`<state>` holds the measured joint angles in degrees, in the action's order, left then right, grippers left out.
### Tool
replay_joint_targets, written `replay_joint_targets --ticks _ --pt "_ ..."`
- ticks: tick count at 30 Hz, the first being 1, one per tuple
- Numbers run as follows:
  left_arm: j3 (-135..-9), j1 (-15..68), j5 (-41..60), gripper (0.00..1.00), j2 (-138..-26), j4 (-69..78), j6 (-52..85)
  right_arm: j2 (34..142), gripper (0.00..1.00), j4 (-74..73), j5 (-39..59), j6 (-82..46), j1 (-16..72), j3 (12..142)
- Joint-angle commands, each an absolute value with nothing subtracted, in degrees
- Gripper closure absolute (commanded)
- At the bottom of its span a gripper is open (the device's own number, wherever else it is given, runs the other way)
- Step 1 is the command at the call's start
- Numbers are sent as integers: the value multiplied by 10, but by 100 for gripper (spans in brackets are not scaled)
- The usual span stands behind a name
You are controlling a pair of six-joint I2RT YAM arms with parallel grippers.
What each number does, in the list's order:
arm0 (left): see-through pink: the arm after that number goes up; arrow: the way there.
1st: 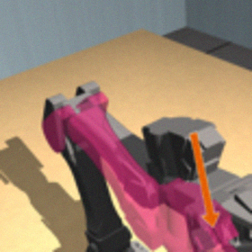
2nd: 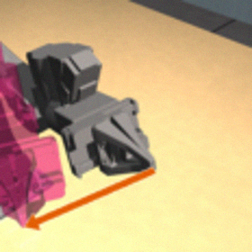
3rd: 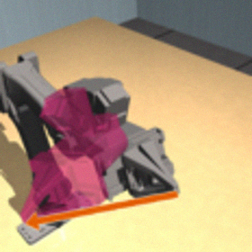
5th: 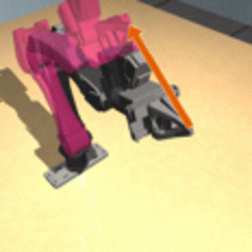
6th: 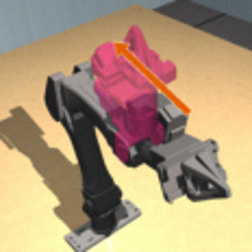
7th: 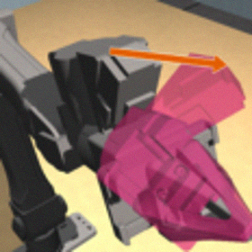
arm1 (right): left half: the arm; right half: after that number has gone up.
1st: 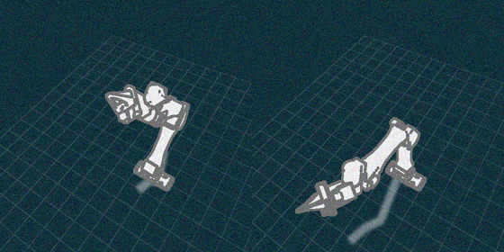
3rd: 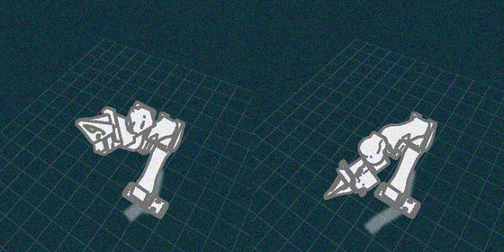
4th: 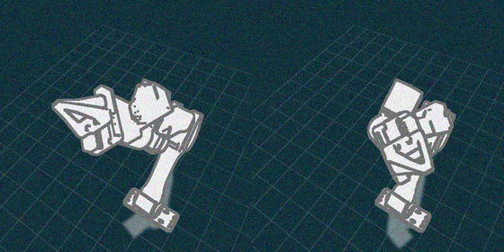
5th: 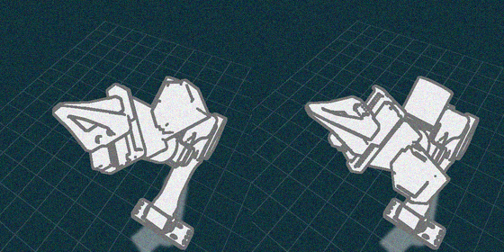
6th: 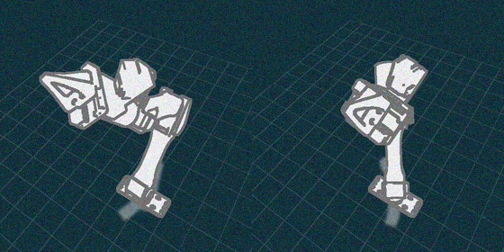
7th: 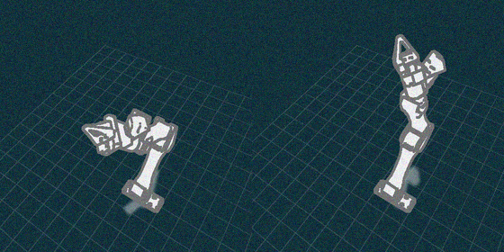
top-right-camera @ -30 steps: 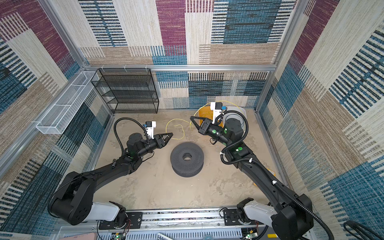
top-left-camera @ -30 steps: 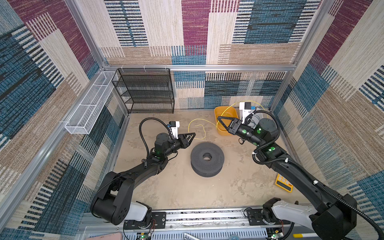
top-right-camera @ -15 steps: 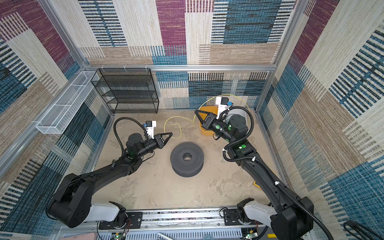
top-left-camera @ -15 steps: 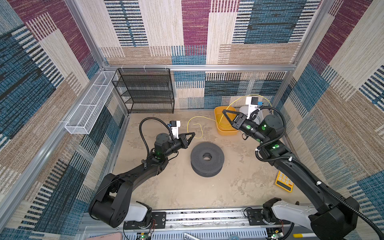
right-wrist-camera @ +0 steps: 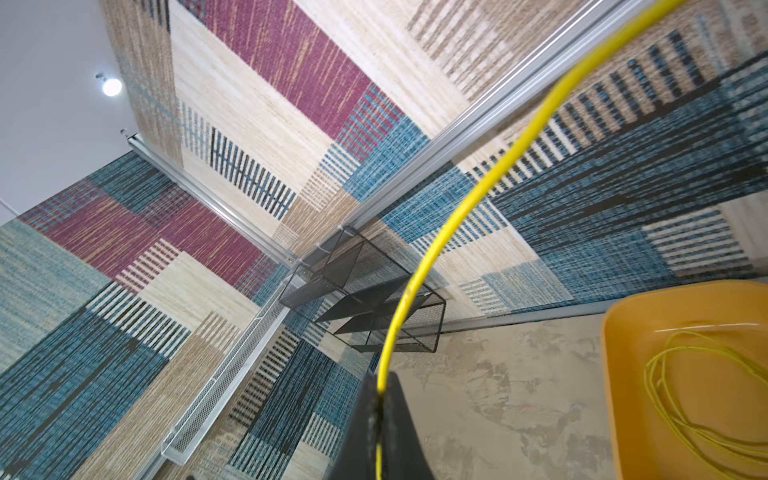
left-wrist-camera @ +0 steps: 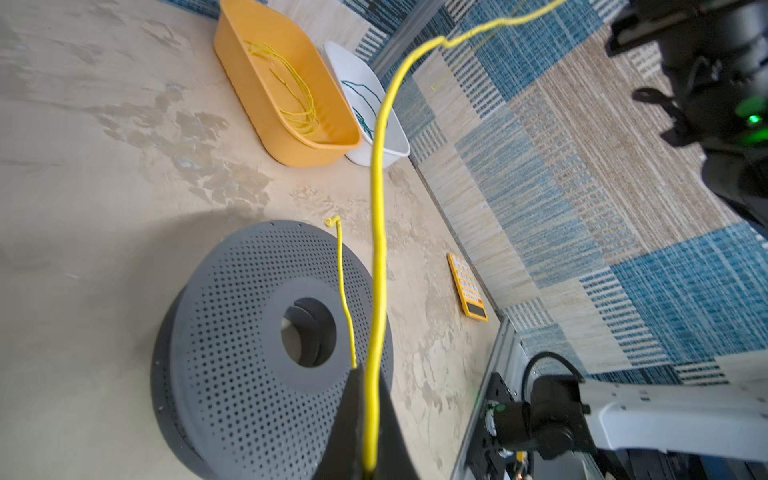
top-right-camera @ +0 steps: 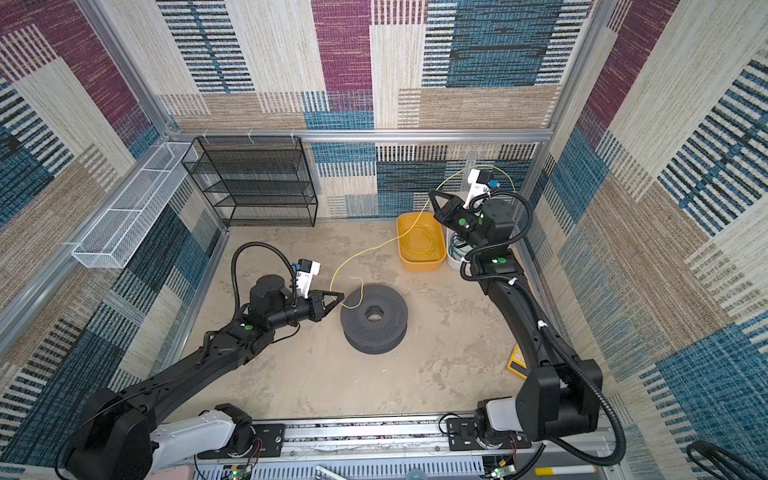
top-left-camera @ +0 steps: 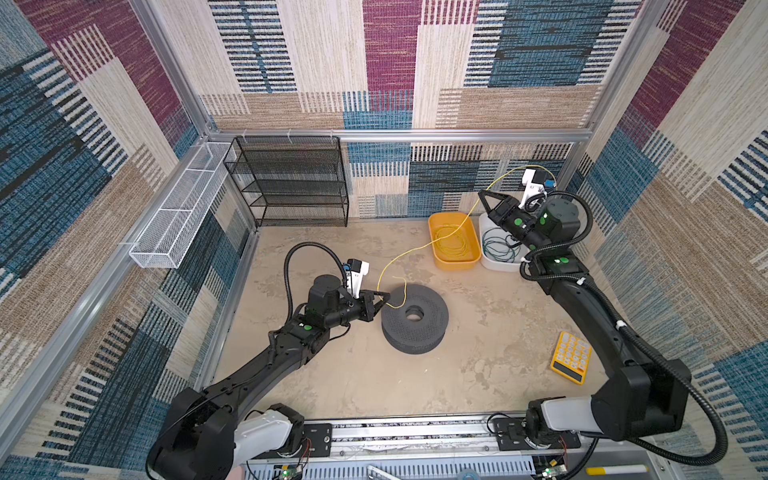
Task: Wrap the cables
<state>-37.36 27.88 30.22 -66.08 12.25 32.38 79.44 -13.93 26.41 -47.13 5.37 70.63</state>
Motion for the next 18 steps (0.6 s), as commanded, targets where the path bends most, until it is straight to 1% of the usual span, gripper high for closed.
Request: replay_joint_targets --ticks 1,11,18 --pt "-372 297 311 100 -641 48 297 823 100 -179 255 -486 30 727" --pt "-379 342 298 100 -590 -57 259 891 100 -190 246 -500 -17 763" --pt "-386 359 298 100 -591 -68 255 925 100 -184 277 -501 -22 779"
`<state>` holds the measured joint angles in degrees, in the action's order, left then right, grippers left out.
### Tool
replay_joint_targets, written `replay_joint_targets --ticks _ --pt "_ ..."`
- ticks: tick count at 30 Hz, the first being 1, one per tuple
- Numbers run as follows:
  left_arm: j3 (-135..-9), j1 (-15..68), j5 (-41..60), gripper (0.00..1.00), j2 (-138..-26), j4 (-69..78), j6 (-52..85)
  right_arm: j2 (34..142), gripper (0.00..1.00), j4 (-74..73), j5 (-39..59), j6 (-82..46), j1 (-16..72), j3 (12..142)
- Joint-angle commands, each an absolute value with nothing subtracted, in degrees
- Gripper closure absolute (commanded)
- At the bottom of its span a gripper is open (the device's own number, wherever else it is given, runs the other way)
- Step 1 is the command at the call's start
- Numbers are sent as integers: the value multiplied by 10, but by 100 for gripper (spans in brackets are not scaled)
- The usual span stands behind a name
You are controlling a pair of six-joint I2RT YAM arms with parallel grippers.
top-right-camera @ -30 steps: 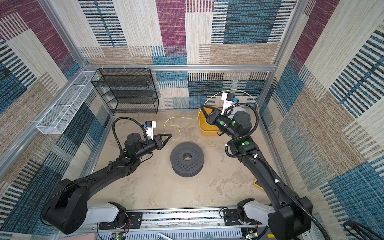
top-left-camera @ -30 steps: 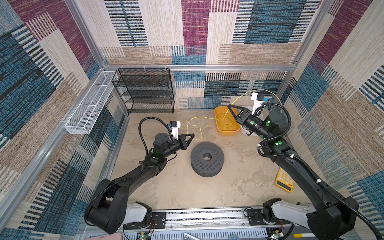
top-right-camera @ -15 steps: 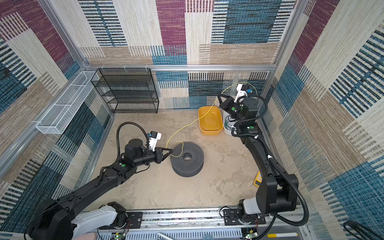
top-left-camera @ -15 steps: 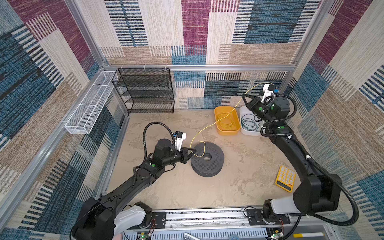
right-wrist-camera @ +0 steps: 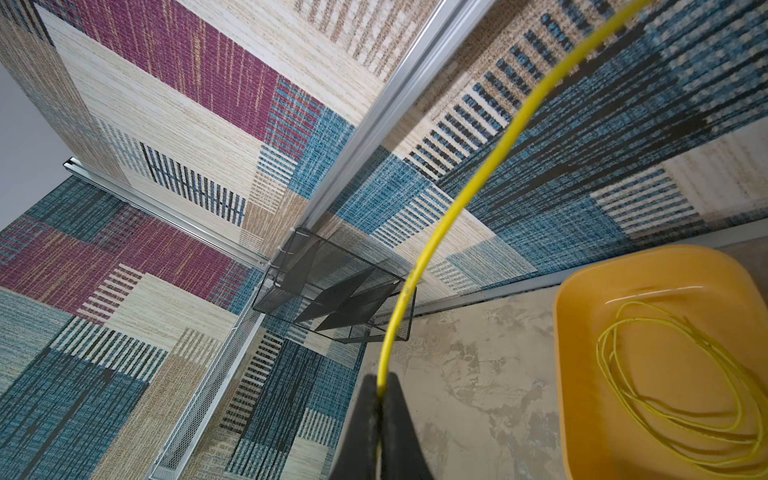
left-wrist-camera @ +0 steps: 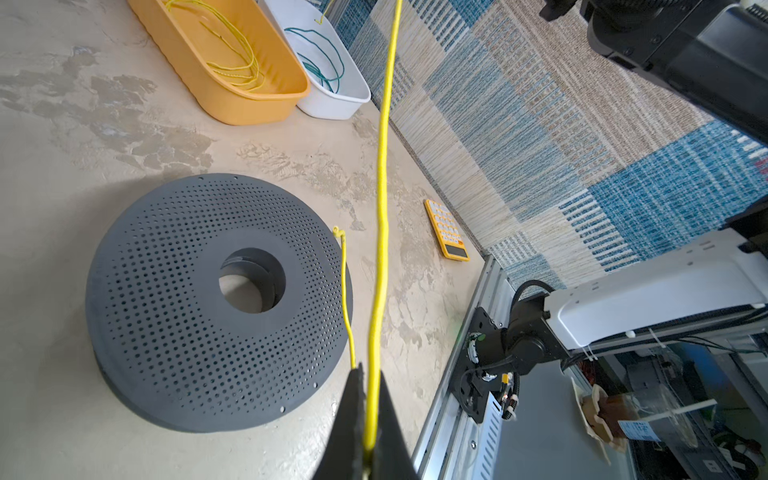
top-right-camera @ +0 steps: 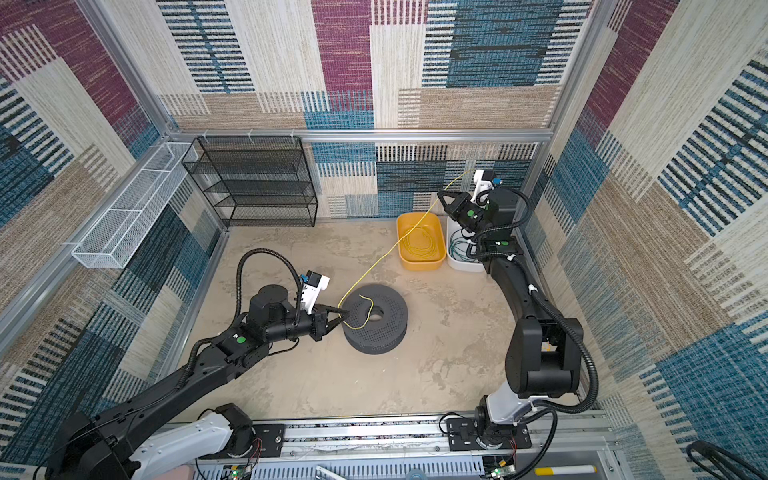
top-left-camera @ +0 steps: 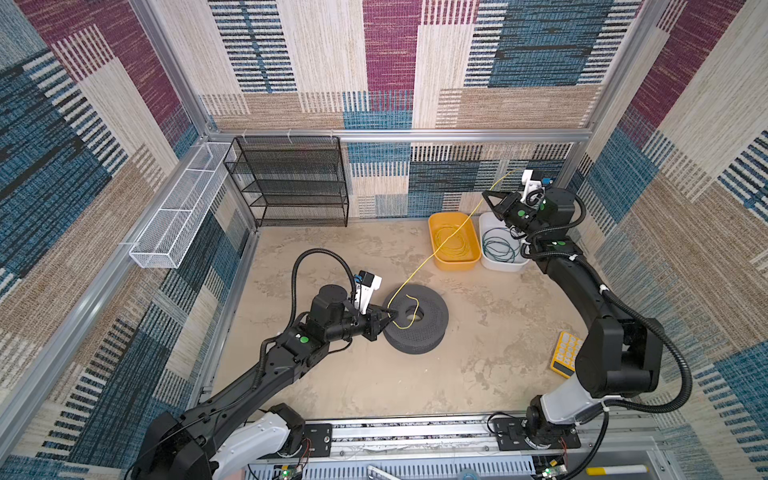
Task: Wrap the cables
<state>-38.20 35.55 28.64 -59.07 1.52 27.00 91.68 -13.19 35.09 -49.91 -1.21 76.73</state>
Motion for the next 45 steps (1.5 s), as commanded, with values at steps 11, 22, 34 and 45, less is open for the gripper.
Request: replay_joint_targets --ticks 11,22,34,45 --pt "-496 370 320 100 -685 -71 264 858 52 -192 324 -498 -24 646" --pt "-635 370 322 100 -783 -91 235 685 27 -112 350 -460 -22 569" --pt "-722 370 313 100 -818 -113 191 598 15 -7 296 -379 -22 611" --pt "-705 370 294 100 -797 -87 189 625 15 -17 277 -410 -21 603"
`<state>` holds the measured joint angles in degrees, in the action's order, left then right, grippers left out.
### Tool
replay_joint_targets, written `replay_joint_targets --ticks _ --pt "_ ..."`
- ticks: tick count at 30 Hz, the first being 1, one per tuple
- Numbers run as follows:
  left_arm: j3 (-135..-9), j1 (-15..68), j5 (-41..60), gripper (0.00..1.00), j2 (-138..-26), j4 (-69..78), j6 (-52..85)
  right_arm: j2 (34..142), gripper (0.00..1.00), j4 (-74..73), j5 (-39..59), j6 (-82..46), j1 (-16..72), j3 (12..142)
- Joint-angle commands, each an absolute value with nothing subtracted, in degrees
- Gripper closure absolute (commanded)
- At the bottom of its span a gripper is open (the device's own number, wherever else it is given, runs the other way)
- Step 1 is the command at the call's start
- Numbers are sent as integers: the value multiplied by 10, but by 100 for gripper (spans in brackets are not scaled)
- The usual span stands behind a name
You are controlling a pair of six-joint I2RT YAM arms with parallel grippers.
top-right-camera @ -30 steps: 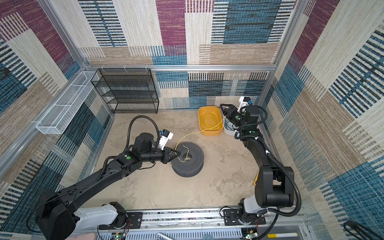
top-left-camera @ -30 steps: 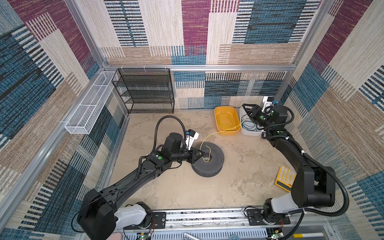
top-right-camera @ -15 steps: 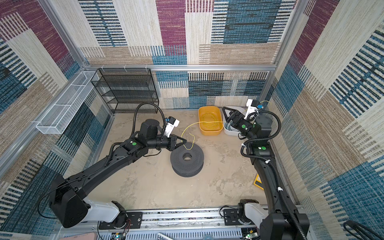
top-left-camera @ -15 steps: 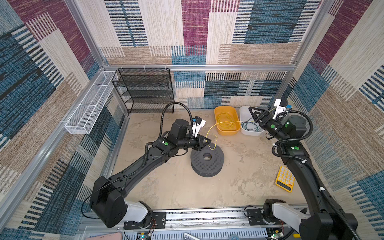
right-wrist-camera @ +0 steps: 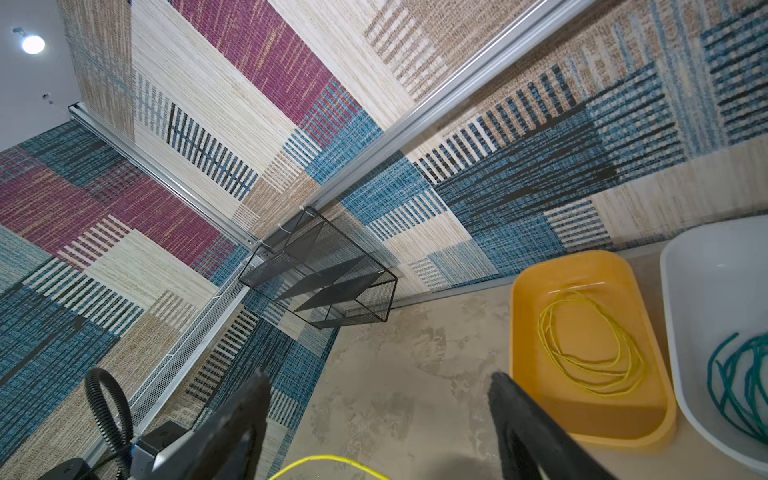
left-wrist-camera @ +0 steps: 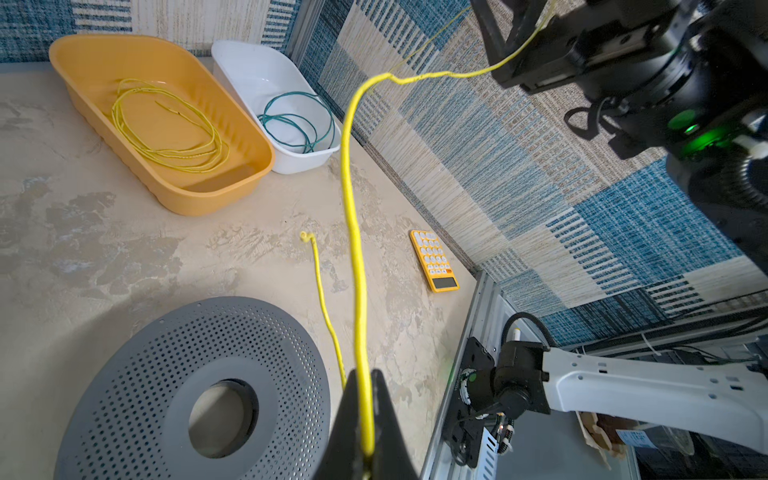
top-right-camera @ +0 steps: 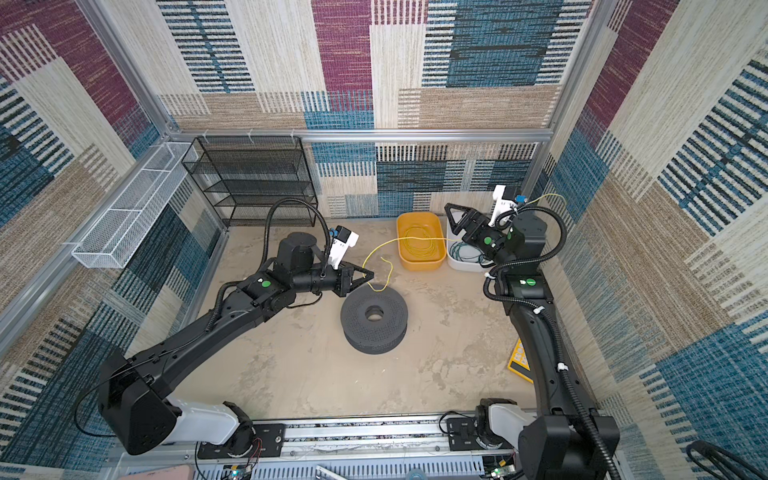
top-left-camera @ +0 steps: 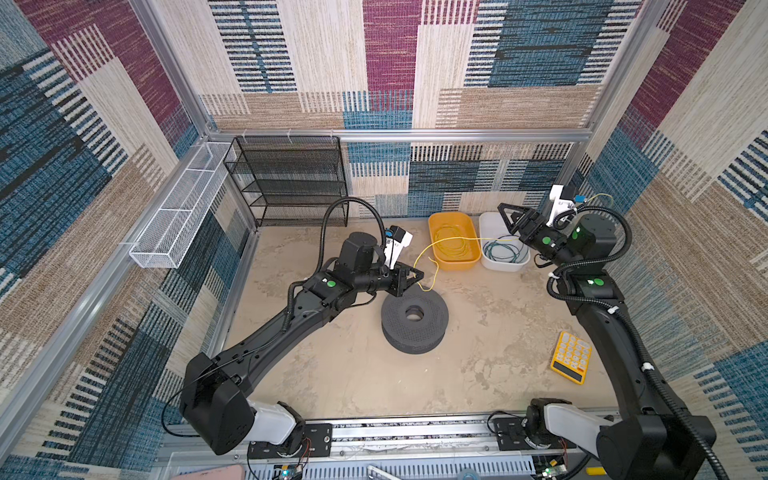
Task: Wrap the cables
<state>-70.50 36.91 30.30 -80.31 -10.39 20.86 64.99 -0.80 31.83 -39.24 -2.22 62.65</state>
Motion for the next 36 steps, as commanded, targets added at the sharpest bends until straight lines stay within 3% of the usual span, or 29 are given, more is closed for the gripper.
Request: replay_joint_targets --ticks 1,8,12,17,26,28,32,36 --pt "-707 370 298 100 -800 -88 188 606 15 -2 248 -410 -21 588" --pt "-707 371 327 100 -820 -94 183 478 15 40 152 -434 -21 485" --pt "-705 371 321 100 -824 -92 192 489 14 30 213 -445 -21 438" --pt "-700 370 234 100 -813 -108 206 560 13 23 332 -394 -21 441" --pt "-682 345 229 100 -801 -77 234 540 11 87 299 -354 -21 467" --pt "-680 340 216 100 -797 -79 236 524 4 94 297 -356 -21 455" --pt "-689 325 226 100 -802 -87 240 478 4 123 271 -352 -21 443" --pt "-701 321 227 100 -813 -92 239 459 3 154 307 -345 -21 451"
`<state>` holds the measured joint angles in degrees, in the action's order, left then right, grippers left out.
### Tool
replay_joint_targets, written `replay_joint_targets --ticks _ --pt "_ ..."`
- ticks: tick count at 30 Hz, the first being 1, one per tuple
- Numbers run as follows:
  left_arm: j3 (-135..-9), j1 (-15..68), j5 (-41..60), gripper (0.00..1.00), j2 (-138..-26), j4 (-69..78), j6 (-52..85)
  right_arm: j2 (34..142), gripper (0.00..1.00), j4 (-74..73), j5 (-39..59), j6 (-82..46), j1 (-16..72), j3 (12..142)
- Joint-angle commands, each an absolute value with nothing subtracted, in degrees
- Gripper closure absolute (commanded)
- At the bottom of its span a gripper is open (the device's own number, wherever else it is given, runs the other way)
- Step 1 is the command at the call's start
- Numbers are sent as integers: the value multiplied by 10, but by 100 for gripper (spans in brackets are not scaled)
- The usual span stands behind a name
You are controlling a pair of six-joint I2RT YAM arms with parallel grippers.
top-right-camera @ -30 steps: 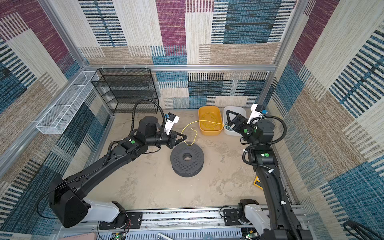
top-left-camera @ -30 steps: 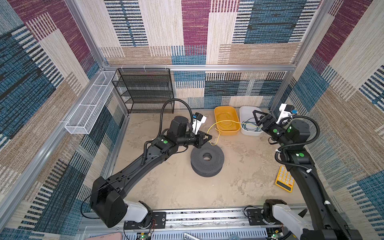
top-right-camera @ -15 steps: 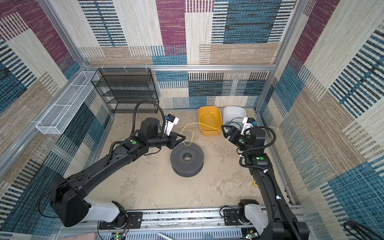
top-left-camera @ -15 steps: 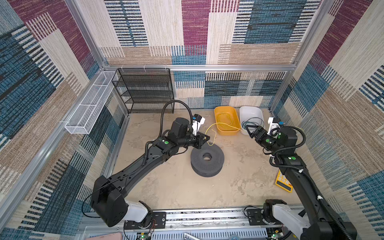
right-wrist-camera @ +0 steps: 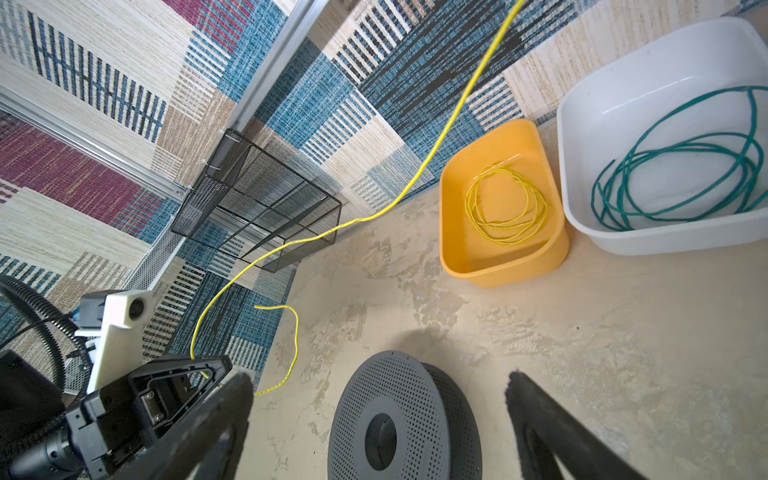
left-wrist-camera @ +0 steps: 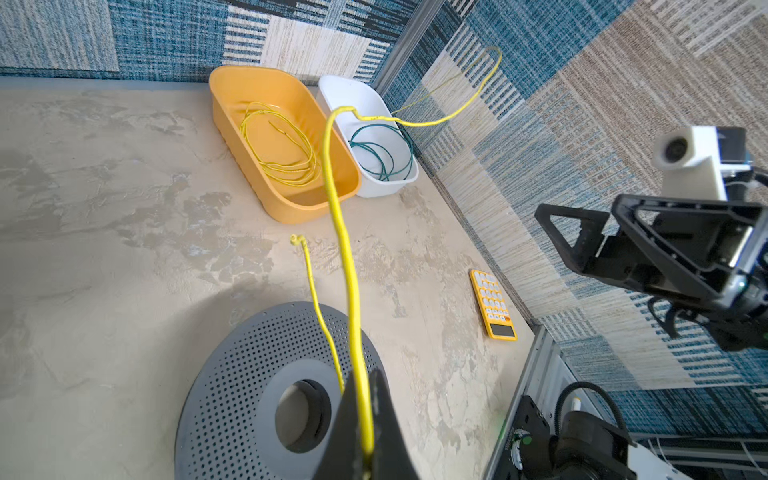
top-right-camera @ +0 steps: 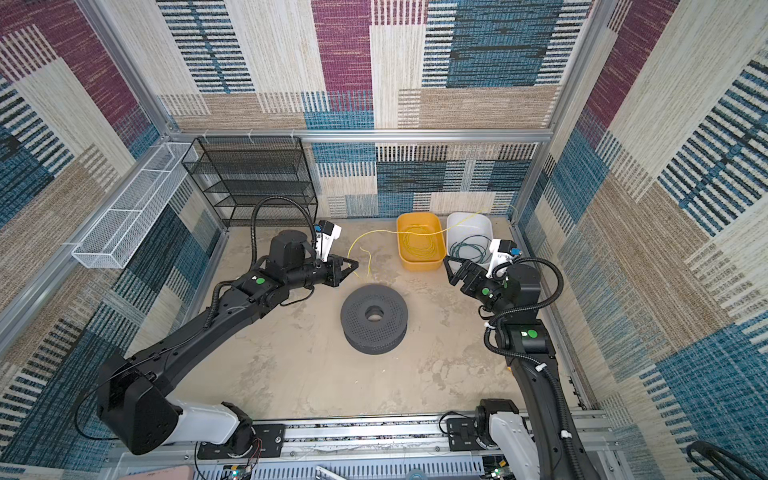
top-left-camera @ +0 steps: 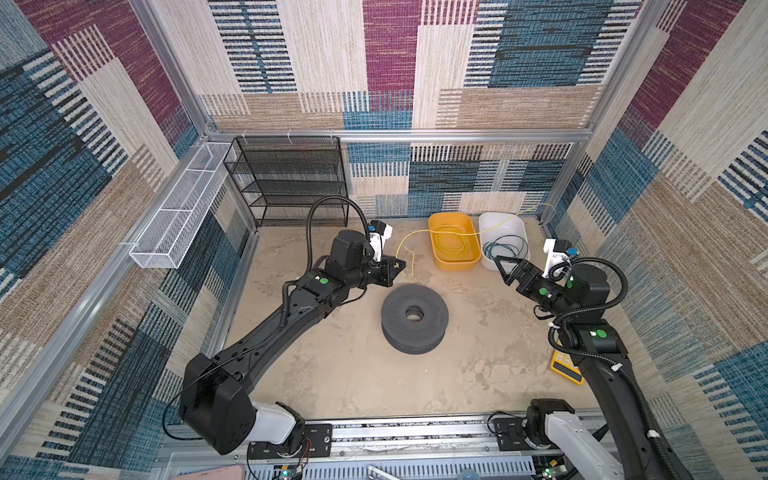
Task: Wrap the cables
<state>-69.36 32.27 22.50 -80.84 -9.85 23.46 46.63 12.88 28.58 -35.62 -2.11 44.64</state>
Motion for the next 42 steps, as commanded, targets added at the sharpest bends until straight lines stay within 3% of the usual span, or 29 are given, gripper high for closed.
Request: replay_joint_targets --ticks 1,6,12,14,18,21,30,42 --pt "-704 321 231 100 -816 -91 239 455 3 159 322 -343 -21 450" --pt "-718 321 249 100 -833 -92 241 432 6 131 398 -365 -14 426" --pt "-724 321 281 100 -836 -95 236 451 10 33 347 -447 90 423" --pt "-723 321 282 100 -834 -105 227 477 16 -15 314 -475 133 424" --pt "-722 322 283 100 -829 -132 211 571 39 -81 267 -488 218 469" --pt "-719 323 284 100 -825 -158 196 644 48 -115 252 -490 261 511" --pt "-696 329 267 100 -803 -168 177 775 43 -147 218 -530 301 589" --pt "-682 342 234 100 -794 -150 164 808 43 -150 215 -558 316 594"
